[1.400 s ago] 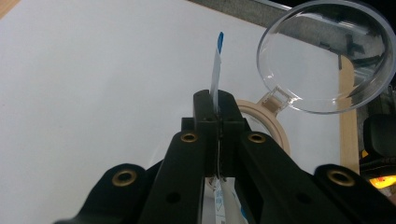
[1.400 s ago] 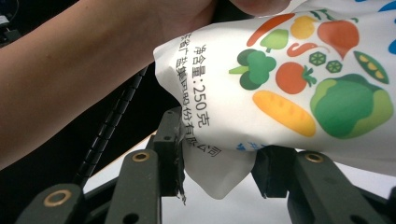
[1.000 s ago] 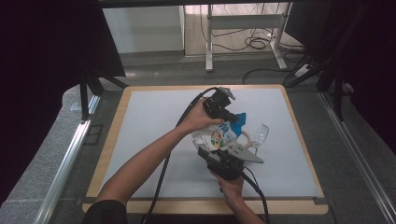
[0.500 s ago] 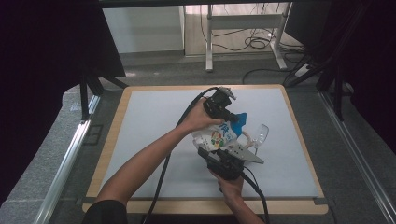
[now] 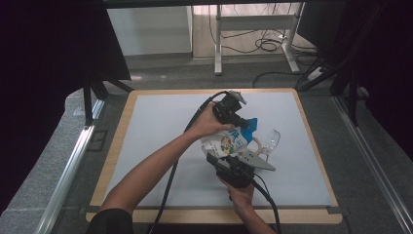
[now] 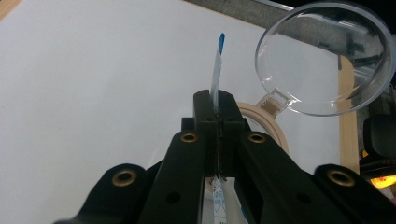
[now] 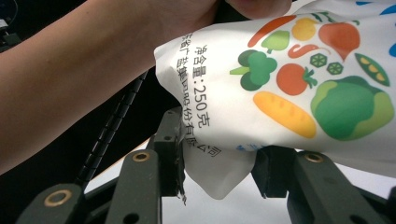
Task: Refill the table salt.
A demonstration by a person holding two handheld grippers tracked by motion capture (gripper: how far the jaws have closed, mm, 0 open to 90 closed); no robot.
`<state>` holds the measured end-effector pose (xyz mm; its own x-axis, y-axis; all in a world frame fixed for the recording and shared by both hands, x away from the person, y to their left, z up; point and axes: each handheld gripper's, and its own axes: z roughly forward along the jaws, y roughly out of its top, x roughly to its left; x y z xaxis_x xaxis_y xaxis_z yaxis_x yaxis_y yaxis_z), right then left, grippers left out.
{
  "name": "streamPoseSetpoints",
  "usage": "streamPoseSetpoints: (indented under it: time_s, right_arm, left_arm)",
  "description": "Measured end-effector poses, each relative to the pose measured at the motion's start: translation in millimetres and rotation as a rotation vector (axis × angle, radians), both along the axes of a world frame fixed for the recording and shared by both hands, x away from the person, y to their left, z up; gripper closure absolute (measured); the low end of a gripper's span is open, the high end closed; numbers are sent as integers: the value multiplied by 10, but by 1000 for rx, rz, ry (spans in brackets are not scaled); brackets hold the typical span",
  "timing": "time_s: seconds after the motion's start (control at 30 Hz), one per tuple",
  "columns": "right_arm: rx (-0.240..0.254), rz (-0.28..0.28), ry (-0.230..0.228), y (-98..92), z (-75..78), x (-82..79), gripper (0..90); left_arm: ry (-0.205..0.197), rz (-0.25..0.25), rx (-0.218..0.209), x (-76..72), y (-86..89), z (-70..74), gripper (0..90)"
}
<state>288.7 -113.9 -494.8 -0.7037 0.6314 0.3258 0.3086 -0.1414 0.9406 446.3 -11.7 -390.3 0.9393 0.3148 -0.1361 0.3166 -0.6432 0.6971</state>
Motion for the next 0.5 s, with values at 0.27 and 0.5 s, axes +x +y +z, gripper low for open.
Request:
streamPoseSetpoints:
  time_s: [0.27,0.5]
  right_arm:
    - [7,-1,1,1,9,-3,595]
    - [10,-3,2,2,14,-5,596]
  left_arm:
    - [-1,-1,-1,0,-1,1,900]
    - [1,-3,-3,3,-4,-2,900]
